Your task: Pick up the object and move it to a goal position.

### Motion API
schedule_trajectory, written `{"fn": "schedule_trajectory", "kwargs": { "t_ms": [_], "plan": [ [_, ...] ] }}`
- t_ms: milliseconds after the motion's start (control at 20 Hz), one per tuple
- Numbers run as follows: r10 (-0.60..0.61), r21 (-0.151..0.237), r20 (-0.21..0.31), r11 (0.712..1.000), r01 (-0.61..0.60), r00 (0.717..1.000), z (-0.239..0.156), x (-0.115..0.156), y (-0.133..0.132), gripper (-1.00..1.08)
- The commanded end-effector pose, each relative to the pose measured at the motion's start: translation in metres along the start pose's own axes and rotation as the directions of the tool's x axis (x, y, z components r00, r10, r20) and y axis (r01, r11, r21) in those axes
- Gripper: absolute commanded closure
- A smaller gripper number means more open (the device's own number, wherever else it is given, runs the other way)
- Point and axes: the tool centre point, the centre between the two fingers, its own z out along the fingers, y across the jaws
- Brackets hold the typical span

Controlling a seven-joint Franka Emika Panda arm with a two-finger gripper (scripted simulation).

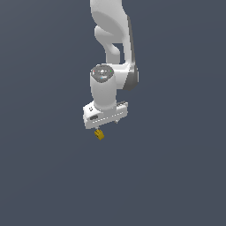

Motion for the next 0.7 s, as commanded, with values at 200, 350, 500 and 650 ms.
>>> {"fn": "schedule_trajectory", "kwargs": {
  "t_ms": [200,350,500,650],
  "plan": [
    [-0.147,-0.003,0.007,0.989,0.147,0.989,0.024,-0.016,0.019,-0.92],
    [-0.204,-0.002,0.010,0.979,0.204,0.979,0.034,-0.022,0.026,-0.92],
    [-0.251,-0.002,0.012,0.968,0.251,0.968,0.041,-0.028,0.031,-0.92],
    [-0.287,-0.001,0.013,0.958,0.287,0.958,0.047,-0.032,0.035,-0.92]
  ]
}}
